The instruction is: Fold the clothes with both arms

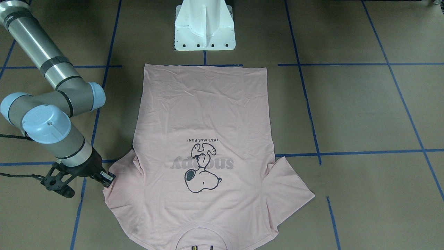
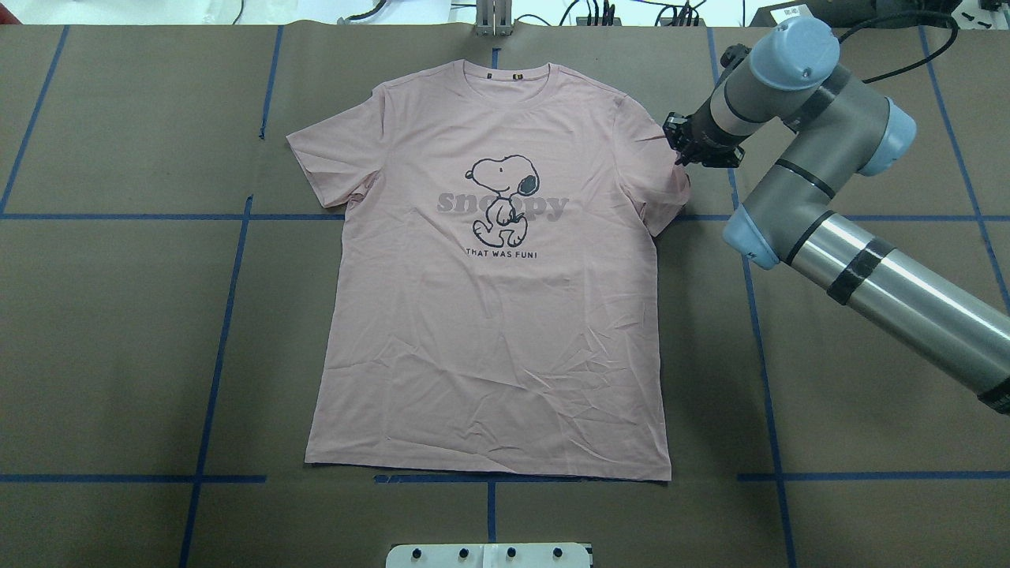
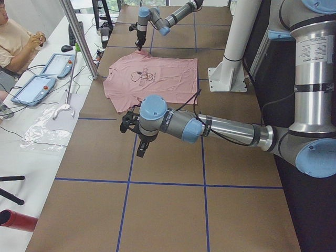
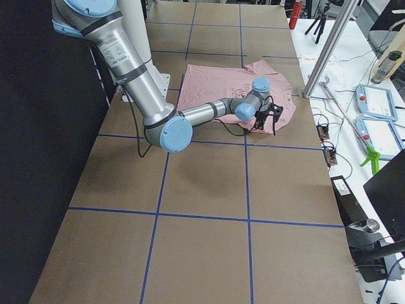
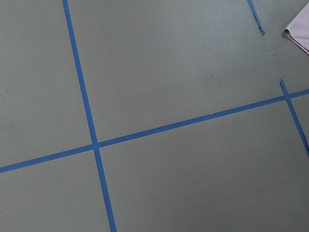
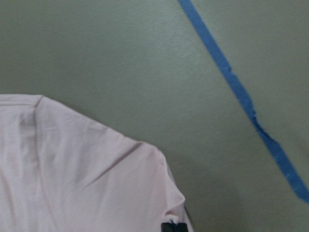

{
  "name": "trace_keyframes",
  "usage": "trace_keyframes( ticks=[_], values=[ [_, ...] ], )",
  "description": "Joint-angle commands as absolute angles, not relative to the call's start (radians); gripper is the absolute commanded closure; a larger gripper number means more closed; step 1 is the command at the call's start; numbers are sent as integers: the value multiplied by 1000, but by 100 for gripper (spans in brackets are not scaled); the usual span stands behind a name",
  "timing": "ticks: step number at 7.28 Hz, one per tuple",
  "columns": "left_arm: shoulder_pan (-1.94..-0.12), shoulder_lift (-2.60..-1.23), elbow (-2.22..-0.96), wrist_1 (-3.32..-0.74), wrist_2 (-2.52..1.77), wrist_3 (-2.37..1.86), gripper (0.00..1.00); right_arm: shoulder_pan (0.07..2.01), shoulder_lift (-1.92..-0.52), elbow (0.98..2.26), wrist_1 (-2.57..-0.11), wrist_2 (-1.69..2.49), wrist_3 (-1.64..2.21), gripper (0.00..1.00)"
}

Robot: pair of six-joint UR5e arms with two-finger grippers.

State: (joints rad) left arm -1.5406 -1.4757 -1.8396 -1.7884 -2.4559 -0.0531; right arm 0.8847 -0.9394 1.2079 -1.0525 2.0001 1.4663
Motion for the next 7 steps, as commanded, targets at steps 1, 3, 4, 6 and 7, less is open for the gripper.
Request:
trace_keyframes(
  ticks=[1,3,4,6,7],
  values=[
    [-1540,-1476,-1841,-1789,-2456,-52,0,800,-847,1188,-1055,1851,1566,100],
    [-1540,-1476,-1839,-1819,-2456,-87,0,773,-705,1041,-1052,1803,1606,100],
    [-1540,-1476,-1841,-1842,-2456,-119,0,758,-686,1013,-1049,1761,1606,100],
    [-1533,-1477,-1839,-1911,-2456,-225,0,730,-686,1011,-1045,1712,1598,0],
    [-1493,-1488,-1827,-1957,-2456,-274,0,729,-696,1031,-1043,1713,1598,0]
  ],
)
